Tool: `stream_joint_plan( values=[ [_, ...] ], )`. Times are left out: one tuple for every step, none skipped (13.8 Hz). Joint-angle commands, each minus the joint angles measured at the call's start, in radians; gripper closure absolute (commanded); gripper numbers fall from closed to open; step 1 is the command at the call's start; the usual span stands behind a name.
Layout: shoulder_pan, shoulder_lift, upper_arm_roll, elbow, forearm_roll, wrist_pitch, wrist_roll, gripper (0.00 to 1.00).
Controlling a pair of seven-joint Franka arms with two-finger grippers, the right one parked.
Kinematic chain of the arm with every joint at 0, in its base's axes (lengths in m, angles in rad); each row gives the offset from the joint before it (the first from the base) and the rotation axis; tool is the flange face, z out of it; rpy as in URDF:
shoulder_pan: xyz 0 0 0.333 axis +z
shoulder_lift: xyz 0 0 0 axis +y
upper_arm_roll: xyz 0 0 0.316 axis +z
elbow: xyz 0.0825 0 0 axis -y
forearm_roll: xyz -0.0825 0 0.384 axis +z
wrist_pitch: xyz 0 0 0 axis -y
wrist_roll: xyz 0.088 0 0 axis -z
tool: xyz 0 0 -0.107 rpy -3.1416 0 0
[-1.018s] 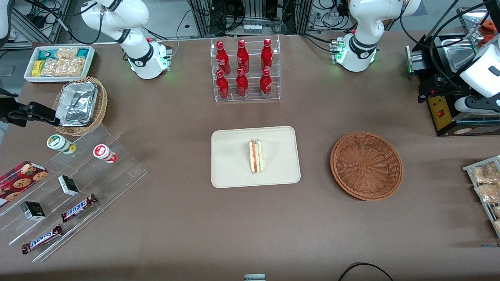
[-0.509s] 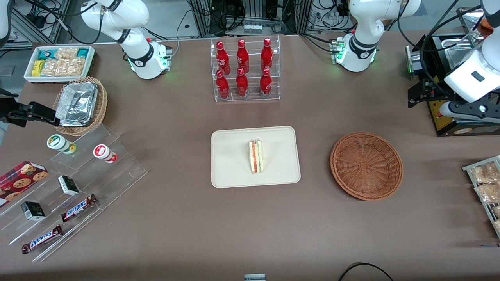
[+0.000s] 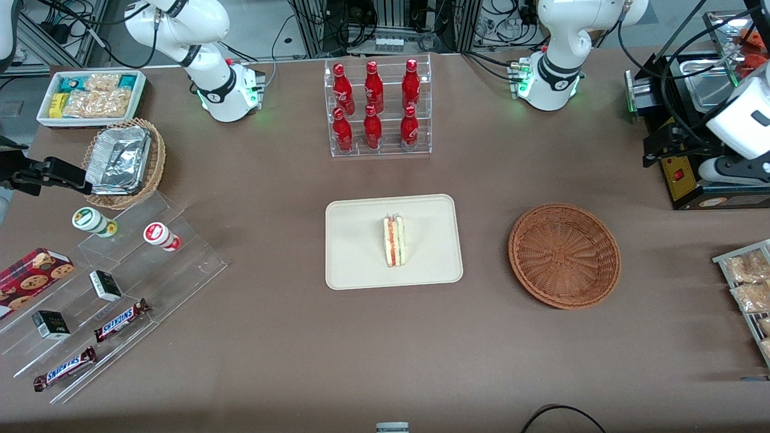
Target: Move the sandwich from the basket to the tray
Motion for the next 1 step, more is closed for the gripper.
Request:
stream_joint_plan(
  values=[
    [-0.014, -0.001, 0.006, 0.02, 0.001, -0.026, -0.033, 0.0]
  ],
)
